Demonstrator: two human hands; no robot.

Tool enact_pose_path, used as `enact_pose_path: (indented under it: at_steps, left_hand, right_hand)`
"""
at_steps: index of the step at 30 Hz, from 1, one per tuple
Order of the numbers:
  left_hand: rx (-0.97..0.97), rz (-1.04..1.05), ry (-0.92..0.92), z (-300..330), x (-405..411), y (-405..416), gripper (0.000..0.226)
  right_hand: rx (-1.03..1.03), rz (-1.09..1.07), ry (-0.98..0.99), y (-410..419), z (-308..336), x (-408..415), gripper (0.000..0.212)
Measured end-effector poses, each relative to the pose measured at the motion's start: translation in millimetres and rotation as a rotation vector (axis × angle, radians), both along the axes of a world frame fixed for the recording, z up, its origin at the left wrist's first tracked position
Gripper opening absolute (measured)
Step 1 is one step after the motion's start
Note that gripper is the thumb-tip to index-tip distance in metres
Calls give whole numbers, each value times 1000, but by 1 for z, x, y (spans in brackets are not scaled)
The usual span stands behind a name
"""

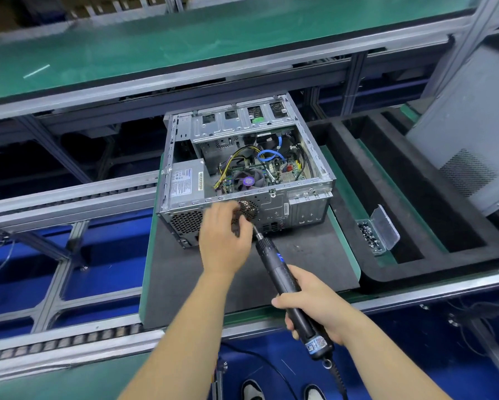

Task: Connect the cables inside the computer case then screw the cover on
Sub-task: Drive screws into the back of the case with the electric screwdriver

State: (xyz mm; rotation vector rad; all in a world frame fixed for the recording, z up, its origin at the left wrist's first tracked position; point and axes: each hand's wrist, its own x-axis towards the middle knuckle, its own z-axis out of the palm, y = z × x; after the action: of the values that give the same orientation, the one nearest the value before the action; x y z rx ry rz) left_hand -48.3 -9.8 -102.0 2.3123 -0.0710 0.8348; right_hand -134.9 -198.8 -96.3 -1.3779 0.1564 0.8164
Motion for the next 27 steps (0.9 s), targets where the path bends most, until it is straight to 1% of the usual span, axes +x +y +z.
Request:
enact_pose_path:
  at_steps: [1,2,3,4,5,6,7,9,14,16,20,24,27]
  left_hand:
    - [-231,27,170,-10,-10,-6,9]
    - [-518,100,365,-18,-14,-10,9]
    - [-844,203,549,-24,-15,-11,11]
    - [-1171,253,717,-27,-15,-11,17]
    - [-1430,236,832,-30,-14,-11,27]
    - [-1564,187,888,-34,-13,-9,35]
    - [-1594,138,914,-37,-11,-8,40]
    - [-1570,87,925,-38,-10,-9,40]
    - [-1620,74,874,-32,-3,-9,17]
    - [-1630,76,873,-34,-3,-8,13]
    - [-1653,56,853,-35,-4,-7,10]
    - [-1643,46,828,-35,-4,-9,9]
    - [-1687,42,822,-35,-4,-10,10]
  right_hand:
    - [-16,18,-3,-2,-1,0,60]
    - [-26,32,-6,-3,-2,0,60]
    - [-31,43,-5,-3,-4,0,60]
    - [-34,52,-5,-3,-5,0,59]
    - [-41,59,-4,-2,-6,0,59]
    - [-51,67,-1,-1,-7,0,58]
    - [-61,74,3,-1,-8,0,58]
    - [-76,88,7,1,-11,1,57]
    - [-106,111,-2,4,-15,2,59]
    - [-116,118,-6,4,-15,2,60]
    - [-124,126,-7,5,-16,3,63]
    - [-119,126,-4,5,-17,4,61]
    - [-123,132,-6,5,-18,3,63]
